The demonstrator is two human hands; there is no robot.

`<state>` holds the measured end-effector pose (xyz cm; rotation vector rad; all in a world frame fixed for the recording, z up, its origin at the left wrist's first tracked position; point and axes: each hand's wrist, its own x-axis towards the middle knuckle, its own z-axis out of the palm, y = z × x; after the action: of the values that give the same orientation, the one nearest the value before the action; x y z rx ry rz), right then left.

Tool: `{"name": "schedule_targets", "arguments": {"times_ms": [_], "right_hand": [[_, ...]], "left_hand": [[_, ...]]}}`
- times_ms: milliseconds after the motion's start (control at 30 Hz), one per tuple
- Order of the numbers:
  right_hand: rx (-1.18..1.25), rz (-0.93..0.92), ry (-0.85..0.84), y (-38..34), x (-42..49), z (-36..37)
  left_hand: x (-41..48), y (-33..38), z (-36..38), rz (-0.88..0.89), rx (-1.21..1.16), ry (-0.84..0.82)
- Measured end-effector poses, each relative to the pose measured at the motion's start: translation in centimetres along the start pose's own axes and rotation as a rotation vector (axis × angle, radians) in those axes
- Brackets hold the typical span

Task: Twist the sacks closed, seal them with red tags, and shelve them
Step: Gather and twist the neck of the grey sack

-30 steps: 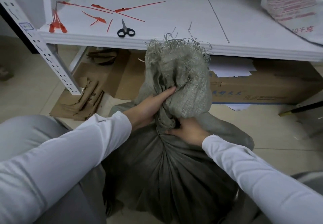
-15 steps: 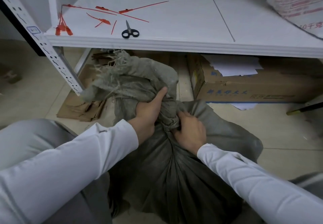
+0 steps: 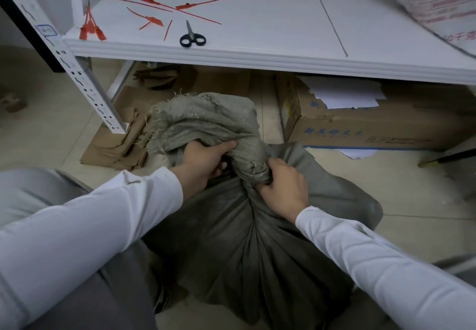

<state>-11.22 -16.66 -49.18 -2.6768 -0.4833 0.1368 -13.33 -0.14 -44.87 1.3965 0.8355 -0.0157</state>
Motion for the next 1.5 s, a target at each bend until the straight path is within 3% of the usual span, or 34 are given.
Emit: {"name": "schedule_targets", "arguments": {"times_ms": [133,300,533,767,933,1067,1167,1367,1500], "right_hand": [[-0.012,0.003,0.011,0.0,0.1,0.0],[-0.071,-0.019,0.035,-0.3,0.0,0.1],[-0.282,-0.21,0.073,-1.4,-1.1,0.4],[-0.441,-0.356,0.107,-2.1,-1.5,1.6],[-0.389,-0.379,0.098,-1.7,-1.3,0.8],[-0.178,-0.245,-0.034,-1.1,-0.3,-1.1],[0.197,-0.111,-0.132,-1.0,0.7,-2.7],[0.772,0.176,-0.275,-1.1,1.7,-5.3],[1.132,0.287,-0.234,-0.8,2.6,-6.8]], "left_hand": [[-0.5,0.6,0.5,-0.031,-0.193,-0.033],[-0.3,0.7,1.1,-0.042,-0.031,-0.091],[-0.8,1.0,1.8,-0.078,0.176,-0.28],[1.0,-1.4,2.0,-0.108,0.311,-0.182],[1.7,-1.5,2.0,0.034,0.322,-0.092],[1.2,-0.8,2.2,0.126,0.092,-0.073],[0.5,-0.5,2.4,0.203,-0.01,-0.07],[0.1,0.0,2.8,0.426,0.083,-0.153],[0.1,0.1,2.7,0.518,0.168,-0.315]]}}
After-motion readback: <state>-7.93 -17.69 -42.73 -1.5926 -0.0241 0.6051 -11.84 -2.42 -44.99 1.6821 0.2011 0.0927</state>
